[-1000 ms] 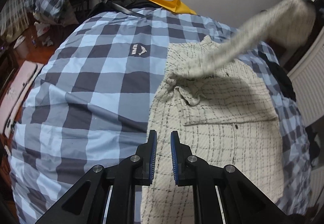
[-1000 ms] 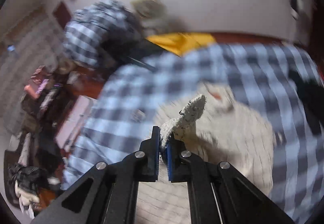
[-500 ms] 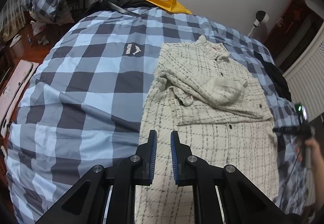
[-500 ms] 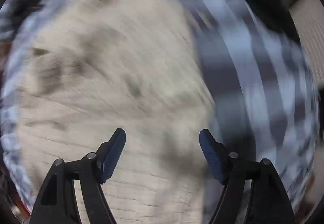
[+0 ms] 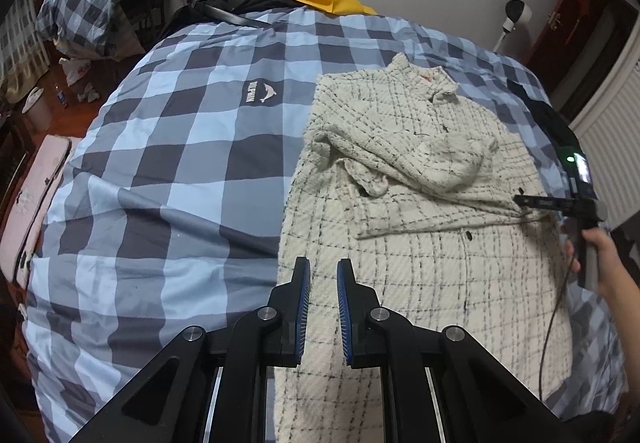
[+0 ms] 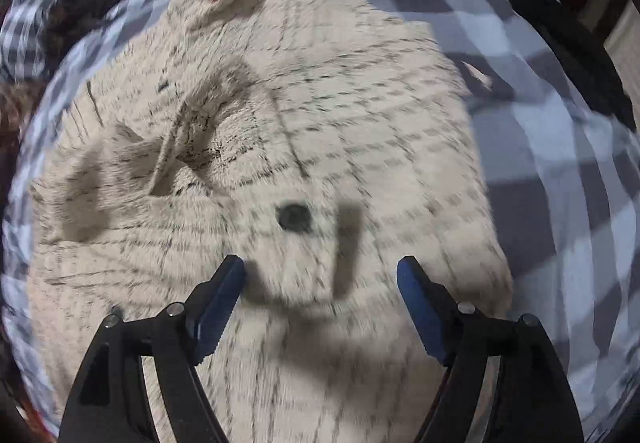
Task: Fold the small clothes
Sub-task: 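Grasp the folded sleeve with the right gripper and relay it across the shirt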
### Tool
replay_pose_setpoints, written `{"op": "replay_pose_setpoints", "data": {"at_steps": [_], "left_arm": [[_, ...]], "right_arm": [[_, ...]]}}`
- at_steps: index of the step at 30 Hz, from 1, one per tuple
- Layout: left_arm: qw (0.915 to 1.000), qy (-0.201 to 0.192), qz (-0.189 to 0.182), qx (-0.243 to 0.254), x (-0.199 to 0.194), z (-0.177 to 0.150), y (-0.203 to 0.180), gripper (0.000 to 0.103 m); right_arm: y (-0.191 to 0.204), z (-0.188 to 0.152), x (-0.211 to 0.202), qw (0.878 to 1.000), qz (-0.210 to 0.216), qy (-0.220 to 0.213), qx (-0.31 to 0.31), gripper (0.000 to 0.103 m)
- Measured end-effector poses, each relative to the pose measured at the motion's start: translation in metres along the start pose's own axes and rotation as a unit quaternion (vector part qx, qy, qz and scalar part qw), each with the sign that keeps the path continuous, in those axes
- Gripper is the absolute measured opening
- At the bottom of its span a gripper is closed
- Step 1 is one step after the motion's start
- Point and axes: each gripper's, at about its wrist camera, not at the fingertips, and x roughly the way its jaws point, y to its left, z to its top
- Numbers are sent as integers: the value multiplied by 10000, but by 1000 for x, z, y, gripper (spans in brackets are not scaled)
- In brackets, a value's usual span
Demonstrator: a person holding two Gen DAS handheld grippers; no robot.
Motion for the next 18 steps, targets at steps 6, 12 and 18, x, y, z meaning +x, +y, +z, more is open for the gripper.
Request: {"op": "replay_pose_setpoints", "data": {"at_steps": [6,12,18], "left_arm": [[10000,29,40,38,4,1,-1,12],[10000,5,40,37,2,0,-2,12],[10000,1,44,13,1,0,-2,12]], "right_arm": [[8,11,0,9942,1051,-2,246,25],[-6,27,-98,9695,1847,-1542,468,1],[-37,36,-152,9383,2127,-2515,1052,1]]}}
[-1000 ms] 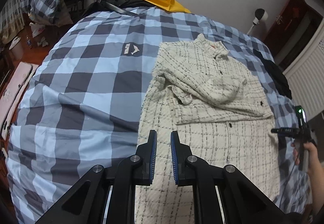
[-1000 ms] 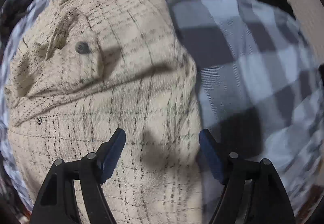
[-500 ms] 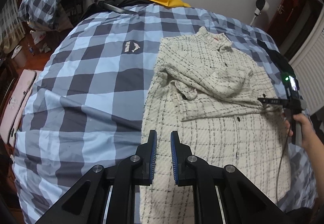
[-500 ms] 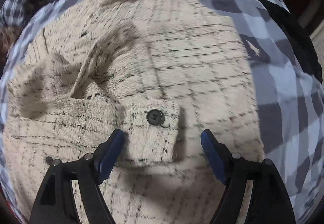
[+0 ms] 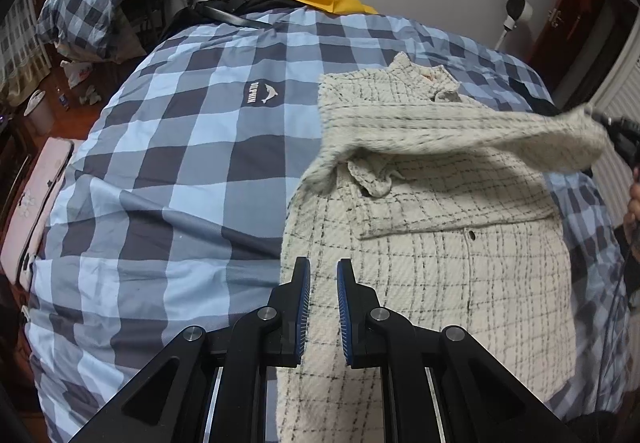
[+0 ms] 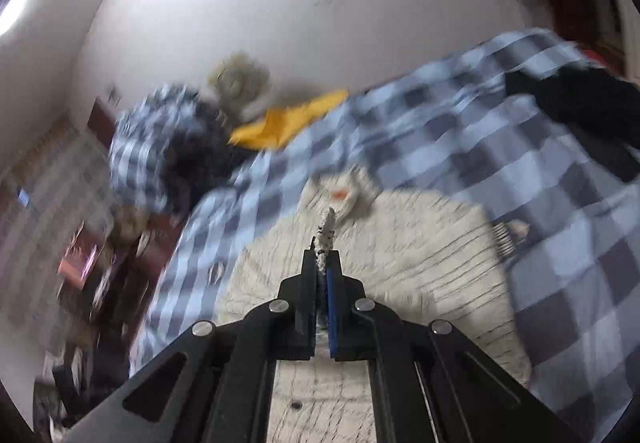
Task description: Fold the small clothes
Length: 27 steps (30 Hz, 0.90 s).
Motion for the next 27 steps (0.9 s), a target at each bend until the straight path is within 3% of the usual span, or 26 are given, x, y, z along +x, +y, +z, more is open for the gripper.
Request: {"op": "replay_pose_setpoints", "data": {"at_steps": [2,3,4,5,7,10,14,17,19,21,23,24,25,26,27], "left_arm": [[10000,-9,-33,-7,-2,0,0,12],[10000,-17,-52,-14,-3,0,0,12],[10000,-27,-74,-23,-3,0,0,12],[9999,-37,-94,-29,-4,1,0,12],[9999,-67,-137,-62,-6,1,2,12],[9997,-78,-214,-98,-7,2,2,12],[9996,-30,-255,-94,-4,2,0,12],[9997,-27,-217,-64,-4,2,-1,12],[9998,-28,-207,-61,-4,1,-1,12],[9998,-33,-199,-70,-4,1,0,12],[9998,-38,-187,-94,-4,2,1,12],[9998,-42,-188,-110,-5,2,2,12],[9997,-47,-194,-122,-5,2,3,12],[9997,-48,-203,-134,-5,2,3,12],[9997,-47,-215,-141,-5,2,3,12]], "right_arm": [[-23,-15,-1,9980,-546,55,316,15],[-36,-26,3,9950,-841,240,486,55],[-53,-39,11,9879,-1268,557,697,87],[-72,-53,17,9780,-1640,835,977,87],[-105,-81,11,9677,-1860,1039,1349,87],[-118,-109,-8,9587,-2300,907,1407,87],[-77,-127,-1,9565,-2475,1514,311,87],[-34,-153,18,9326,-2890,1807,-1186,87],[-8,-171,45,8966,-3300,1986,-2186,87],[-2,-178,67,8662,-3677,2132,-2628,87],[-5,-175,83,8564,-3819,2251,-2648,85],[-9,-171,90,8605,-3734,2321,-2572,71],[-11,-166,90,8685,-3565,2343,-2524,19],[-13,-157,95,8732,-3391,2443,-2508,0],[-12,-147,96,8656,-3540,2424,-2582,2]]}}
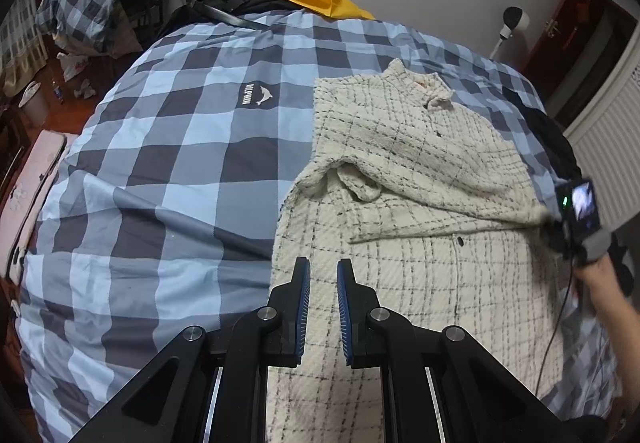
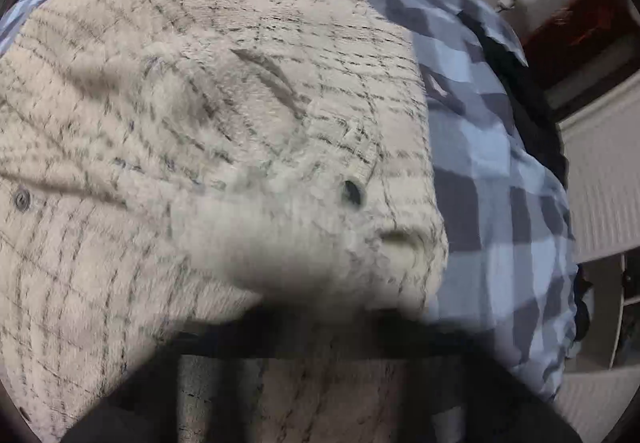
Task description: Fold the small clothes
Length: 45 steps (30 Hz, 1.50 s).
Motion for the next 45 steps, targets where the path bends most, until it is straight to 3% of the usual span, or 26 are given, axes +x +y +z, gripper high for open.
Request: {"op": "replay_pose_setpoints", "data": {"at_steps": [3,5,7,9,11,12,13,14,15,17,18,19,22,25,31,36,40,42,43,45], "left_arm": [[10000,2,-29,5,1,0,-1,12],[10000,8,-31,32,1,0,-3,12],[10000,24,-15,56,2,0,-4,12],[10000,32,-4,49,3,0,-3,12],[10000,31,-7,15,3,1,-2,12],[10000,30,-19,-1,3,1,-1,12],[10000,30,-47,-16,2,1,-1,12],[9999,30,-117,-42,2,1,0,12],[9998,23,-199,-71,1,1,0,12],[9997,4,-236,-51,0,0,-1,12],[9998,-4,-183,-5,0,0,-2,12],[9999,-9,-66,85,1,-1,-4,12],[9976,81,328,609,8,-4,-12,12],[9938,181,536,955,15,-5,-17,12],[9925,108,555,1082,15,-3,-11,12],[9930,-25,595,1023,12,0,-5,12],[9935,-35,516,1012,15,3,-7,12],[9951,58,367,920,21,4,-5,12],[9954,95,331,899,23,4,-5,12],[9955,158,300,881,27,4,-5,12]], "right_arm": [[-14,27,-31,9975,-488,-456,-222,1],[-22,46,-56,9956,-557,-735,-158,1],[-30,61,-97,9893,-561,-1349,-23,1],[-30,61,-139,9750,-544,-2156,33,1],[-27,44,-165,9518,-575,-3011,45,1],[-28,35,-162,9483,-637,-3106,151,6],[-25,32,-148,9517,-586,-3001,259,23],[-32,33,-122,9636,-446,-2600,430,41],[-38,28,-85,9808,-201,-1832,633,79],[-51,2,-7,9944,37,-169,1040,82],[-57,-15,17,9923,-16,381,1175,80],[-64,-30,29,9888,-66,647,1341,80],[-87,-63,16,9773,270,545,2027,82],[-80,-65,-16,9687,526,197,2420,82],[33,22,-54,9725,1544,-383,1699,82],[135,103,-58,9652,2186,-594,1308,82],[181,140,-48,9592,2550,-545,1089,82],[193,148,-27,9527,2837,-249,1065,82],[194,148,-12,9500,2918,-11,1111,82],[183,143,2,9365,3278,15,1244,82]]}}
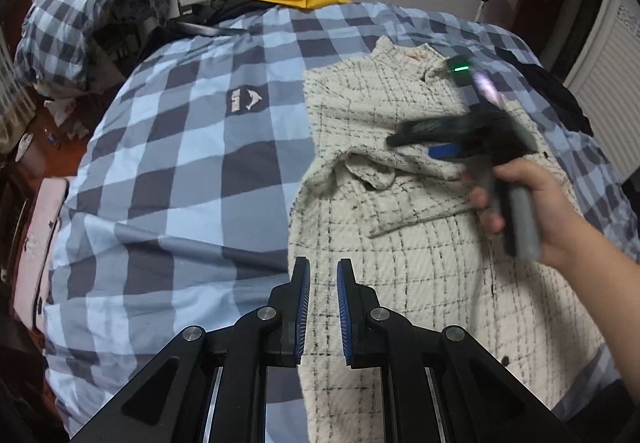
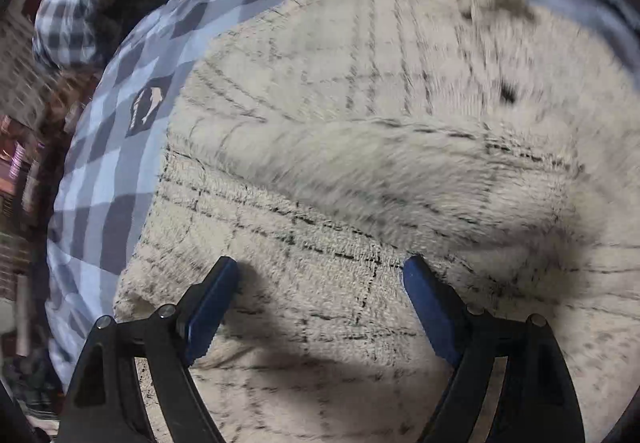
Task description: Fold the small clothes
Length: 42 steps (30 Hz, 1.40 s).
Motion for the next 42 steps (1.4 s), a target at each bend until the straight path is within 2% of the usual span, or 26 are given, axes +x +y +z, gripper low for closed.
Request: {"op": "replay_pose_setpoints", "data": {"at_steps": [2,4,5,6,7,8,10,12,14,15,17,20,22,24,26,27,29,30,32,35,36,38,42], "left_arm": [[9998,34,-159,-74,1,0,1,12],[9988,46,-447,-206,1,1,1,12],[9986,42,-480,-217,1,1,0,12],[9987,21,-461,-196,1,1,-2,12],[9990,15,-417,-164,1,1,-4,12],[9993,3,-347,-103,2,1,-7,12],[9996,-25,-289,-54,3,0,-10,12],[9993,-102,-350,-77,3,0,-11,12],[9985,-193,-502,-93,4,2,-11,12],[9980,-248,-585,-64,5,2,-12,12],[9974,-341,-638,53,8,3,-16,12],[9978,-439,-422,258,18,6,-27,12],[9978,-443,-294,385,29,15,-34,12],[9966,-568,-69,598,42,33,-41,12],[9956,-644,-13,687,63,58,-44,12],[9957,-596,47,713,75,68,-47,12],[9970,-423,-3,655,105,90,-47,12],[9977,-381,-25,556,117,97,-45,12],[9990,-254,13,369,146,106,-37,12],[9990,80,198,386,184,93,-28,12],[9986,18,168,493,191,85,-26,12],[9958,-479,126,774,189,69,-26,12],[9909,-978,279,883,186,47,-30,13]], "right_arm": [[-31,-1,-14,9967,749,-161,283,82],[-65,-3,-30,9914,1100,-263,653,81],[-92,-8,-42,9841,1486,-348,914,80],[-109,-11,-49,9788,1698,-372,1081,80],[-130,-15,-58,9787,1553,-407,1281,81],[-159,-22,-71,9802,1195,-485,1501,81],[-198,-33,-86,9797,887,-599,1697,81],[-242,-48,-110,9787,363,-683,1900,81],[-258,-57,-133,9777,-20,-882,1907,81],[-261,-66,-152,9745,-459,-1031,1941,81],[-250,-80,-180,9669,-1257,-1247,1834,81],[-213,-108,-212,9672,-1335,-1626,1426,81],[-200,-120,-219,9652,-1403,-1803,1269,82],[-186,-131,-212,9641,-1574,-1837,1093,82],[-177,-120,-187,9658,-1688,-1617,1120,82],[-179,-120,-175,9691,-1641,-1361,1240,82],[-179,-121,-160,9739,-1277,-1133,1495,82],[-179,-122,-154,9754,-1069,-1105,1582,82],[-173,-120,-148,9771,-940,-1134,1534,82],[-155,-115,-151,9776,-1204,-1334,1096,82],[-148,-113,-153,9757,-1322,-1486,916,82],[-132,-102,-150,9748,-1332,-1669,652,82],[-83,-49,-128,9783,-1242,-1622,342,82]]}}
